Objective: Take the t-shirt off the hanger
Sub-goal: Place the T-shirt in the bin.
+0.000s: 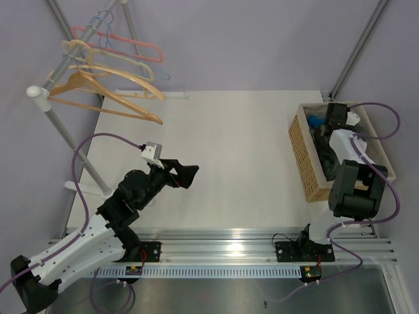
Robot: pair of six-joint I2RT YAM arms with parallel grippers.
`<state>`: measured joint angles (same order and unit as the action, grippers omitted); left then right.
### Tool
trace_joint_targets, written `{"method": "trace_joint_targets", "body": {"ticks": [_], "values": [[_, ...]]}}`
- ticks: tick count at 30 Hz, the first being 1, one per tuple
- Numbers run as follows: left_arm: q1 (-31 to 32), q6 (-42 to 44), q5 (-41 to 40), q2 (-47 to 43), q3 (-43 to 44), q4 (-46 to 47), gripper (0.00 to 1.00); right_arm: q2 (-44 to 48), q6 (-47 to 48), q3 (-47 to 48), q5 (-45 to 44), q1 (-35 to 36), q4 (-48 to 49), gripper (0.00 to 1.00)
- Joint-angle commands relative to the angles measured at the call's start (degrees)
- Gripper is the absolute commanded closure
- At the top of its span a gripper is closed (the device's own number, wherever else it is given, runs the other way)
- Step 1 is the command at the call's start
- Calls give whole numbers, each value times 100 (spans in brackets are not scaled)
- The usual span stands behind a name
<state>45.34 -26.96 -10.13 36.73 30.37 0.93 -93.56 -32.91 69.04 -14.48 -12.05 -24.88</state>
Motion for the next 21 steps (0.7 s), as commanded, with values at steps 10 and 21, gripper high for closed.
{"method": "trace_joint_targets", "body": {"ticks": [10, 21], "values": [[27, 68, -182, -26, 48, 206, 1, -1234, -585, 278, 1437, -384, 159, 100], [19, 59, -173, -17, 48, 215, 1, -1147, -357, 443, 2080, -640, -7, 52]]}}
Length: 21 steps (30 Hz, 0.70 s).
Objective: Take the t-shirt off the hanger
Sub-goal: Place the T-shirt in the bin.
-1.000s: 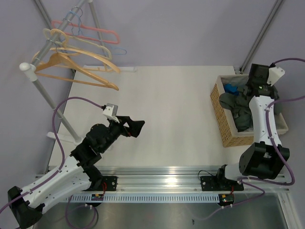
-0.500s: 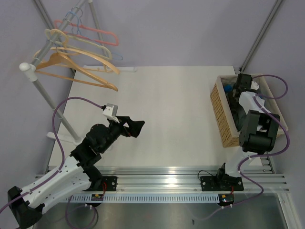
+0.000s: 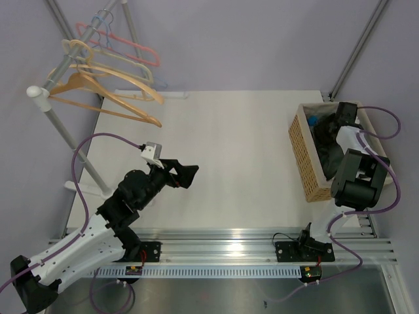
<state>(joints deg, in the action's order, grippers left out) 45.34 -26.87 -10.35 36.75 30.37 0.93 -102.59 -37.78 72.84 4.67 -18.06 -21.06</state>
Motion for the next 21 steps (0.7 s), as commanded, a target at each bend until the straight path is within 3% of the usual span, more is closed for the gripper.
{"method": "trace_joint_targets", "body": {"ticks": [1, 6, 7, 11, 16, 21], "values": [[19, 59, -152, -19, 48, 215, 1, -192, 148, 99, 175, -39, -495, 46], [19, 59, -64, 42, 65, 232, 1, 440, 350, 353, 211, -39, -776, 9], [19, 59, -46, 51, 66, 232, 1, 693, 368, 423, 114, -39, -881, 6], [27, 68, -11, 104, 83, 232, 1, 1275, 412, 1055, -115, -39, -1767, 1], [19, 68, 68, 113, 100, 241, 1, 2109, 70, 1812, -300, -39, -2419, 1], [19, 103, 129, 192, 127, 241, 1, 2925, -343, 1561, 201, 48, -1991, 1]]}}
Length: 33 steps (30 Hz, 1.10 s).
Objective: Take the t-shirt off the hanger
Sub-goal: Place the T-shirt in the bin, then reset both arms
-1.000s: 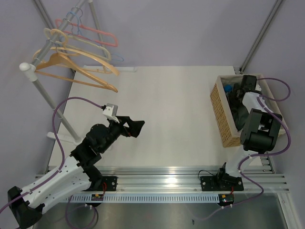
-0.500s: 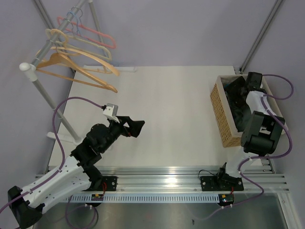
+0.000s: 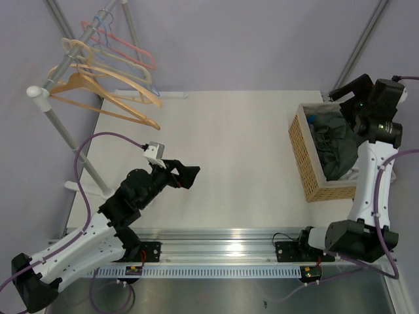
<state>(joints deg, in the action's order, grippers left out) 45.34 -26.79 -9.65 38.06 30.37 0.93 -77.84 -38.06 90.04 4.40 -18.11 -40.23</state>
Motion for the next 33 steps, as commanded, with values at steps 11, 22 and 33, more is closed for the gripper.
{"method": "trace_joint_targets", "body": {"ticks": [11, 22, 33], "values": [[27, 191, 455, 359, 303, 197, 1, 2079, 255, -2586, 8, 2406, 1921, 1], [27, 402, 683, 263, 356, 250, 1, 3117, 598, -4020, -1021, 4833, 2544, 1], [19, 481, 921, 254, 303, 329, 1, 2493, 818, -4222, -889, 5168, 2669, 1]]}}
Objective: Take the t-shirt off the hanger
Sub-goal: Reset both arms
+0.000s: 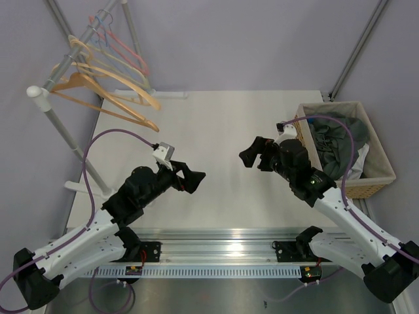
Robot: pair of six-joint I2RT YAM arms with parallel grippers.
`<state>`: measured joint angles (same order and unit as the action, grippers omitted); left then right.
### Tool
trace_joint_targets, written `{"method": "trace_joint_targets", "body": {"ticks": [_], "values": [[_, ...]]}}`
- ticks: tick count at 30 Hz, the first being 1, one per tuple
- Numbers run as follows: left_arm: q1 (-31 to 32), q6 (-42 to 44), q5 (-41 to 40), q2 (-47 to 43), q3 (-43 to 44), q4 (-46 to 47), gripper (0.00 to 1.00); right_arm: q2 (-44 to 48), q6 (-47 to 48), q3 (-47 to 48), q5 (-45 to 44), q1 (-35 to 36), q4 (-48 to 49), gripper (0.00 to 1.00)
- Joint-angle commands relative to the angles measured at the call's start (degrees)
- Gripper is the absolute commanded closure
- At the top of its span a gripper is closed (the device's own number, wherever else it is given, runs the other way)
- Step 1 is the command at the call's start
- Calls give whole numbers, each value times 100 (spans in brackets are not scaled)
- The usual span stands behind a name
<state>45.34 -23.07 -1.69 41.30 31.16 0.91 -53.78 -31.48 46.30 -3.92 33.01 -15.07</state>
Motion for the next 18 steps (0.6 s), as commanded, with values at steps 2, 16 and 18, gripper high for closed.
{"method": "trace_joint_targets", "body": {"ticks": [2, 16, 18], "values": [[27, 101, 125, -52, 233, 331, 1, 157, 204, 2, -47, 56, 346, 1], [19, 145, -77, -78, 224, 261, 1, 52, 204, -148, 233, 56, 610, 0], [19, 127, -68, -69, 233, 252, 1, 17, 152, -174, 278, 56, 680, 0]]}}
